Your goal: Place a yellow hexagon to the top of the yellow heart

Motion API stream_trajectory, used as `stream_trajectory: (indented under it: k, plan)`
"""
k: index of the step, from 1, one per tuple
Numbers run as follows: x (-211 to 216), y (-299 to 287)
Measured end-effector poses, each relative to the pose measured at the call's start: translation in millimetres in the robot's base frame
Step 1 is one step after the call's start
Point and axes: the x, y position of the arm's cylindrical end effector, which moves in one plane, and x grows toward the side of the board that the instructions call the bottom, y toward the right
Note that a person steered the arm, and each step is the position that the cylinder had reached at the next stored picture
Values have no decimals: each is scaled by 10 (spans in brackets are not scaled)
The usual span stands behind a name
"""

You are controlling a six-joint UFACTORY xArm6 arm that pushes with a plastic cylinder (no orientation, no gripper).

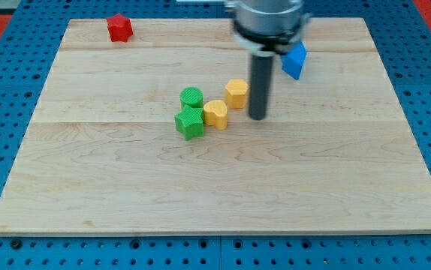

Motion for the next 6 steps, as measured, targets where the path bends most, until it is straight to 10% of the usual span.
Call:
stream_trajectory:
  k: [4,6]
  plan:
    - [-442,-858]
    - [-551,942]
